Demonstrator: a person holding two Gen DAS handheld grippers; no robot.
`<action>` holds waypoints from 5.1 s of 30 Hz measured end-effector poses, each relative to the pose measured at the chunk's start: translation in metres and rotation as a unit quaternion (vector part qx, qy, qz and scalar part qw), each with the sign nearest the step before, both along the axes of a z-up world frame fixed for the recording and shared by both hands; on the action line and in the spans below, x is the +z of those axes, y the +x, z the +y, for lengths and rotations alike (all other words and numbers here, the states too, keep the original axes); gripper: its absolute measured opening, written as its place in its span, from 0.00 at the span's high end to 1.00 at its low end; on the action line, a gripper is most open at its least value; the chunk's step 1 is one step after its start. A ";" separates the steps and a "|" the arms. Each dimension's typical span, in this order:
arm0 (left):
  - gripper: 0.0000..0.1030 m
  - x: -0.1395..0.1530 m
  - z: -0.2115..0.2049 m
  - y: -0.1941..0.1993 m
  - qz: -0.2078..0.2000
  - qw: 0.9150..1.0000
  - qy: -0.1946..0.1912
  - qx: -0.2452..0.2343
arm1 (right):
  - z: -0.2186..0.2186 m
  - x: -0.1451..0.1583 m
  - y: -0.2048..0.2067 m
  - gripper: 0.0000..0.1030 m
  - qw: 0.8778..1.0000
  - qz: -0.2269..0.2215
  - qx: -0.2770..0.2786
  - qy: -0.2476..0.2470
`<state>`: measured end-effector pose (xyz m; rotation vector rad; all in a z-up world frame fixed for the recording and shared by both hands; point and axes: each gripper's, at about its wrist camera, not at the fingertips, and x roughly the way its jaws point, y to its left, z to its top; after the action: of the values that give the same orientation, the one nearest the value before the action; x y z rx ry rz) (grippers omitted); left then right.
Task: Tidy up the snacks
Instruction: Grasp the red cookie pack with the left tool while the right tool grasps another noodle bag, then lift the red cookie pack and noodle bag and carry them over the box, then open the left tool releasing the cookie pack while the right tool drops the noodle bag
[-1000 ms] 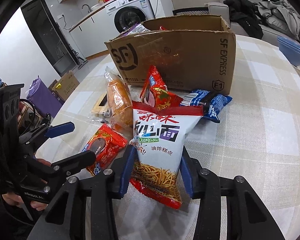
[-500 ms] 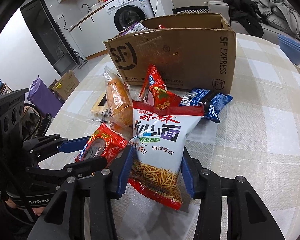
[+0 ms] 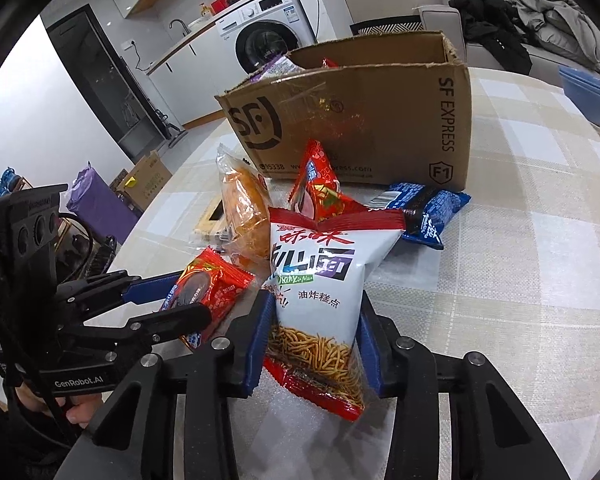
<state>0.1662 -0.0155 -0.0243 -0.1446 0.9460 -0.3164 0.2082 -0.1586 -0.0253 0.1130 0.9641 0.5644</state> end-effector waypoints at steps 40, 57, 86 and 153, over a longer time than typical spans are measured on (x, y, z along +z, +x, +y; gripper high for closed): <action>0.58 0.108 0.002 0.002 -0.106 0.994 0.003 0.012 | -0.033 0.097 -0.020 0.62 0.989 -0.137 -0.028 0.048; 0.58 0.144 0.007 0.035 -0.134 0.990 0.027 0.029 | -0.025 0.147 0.001 0.62 0.980 -0.186 -0.036 0.056; 0.58 0.145 0.017 0.103 -0.133 0.989 0.032 0.051 | -0.027 0.148 0.039 0.62 0.981 -0.182 -0.061 0.040; 0.58 0.075 -0.025 0.238 -0.104 0.992 0.057 0.037 | 0.014 0.090 0.133 0.62 0.987 -0.129 -0.063 -0.070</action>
<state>0.4042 -0.0406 0.0504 -0.0404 0.7480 -0.2047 0.3417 -0.1448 0.0649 -0.0260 0.7353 0.3821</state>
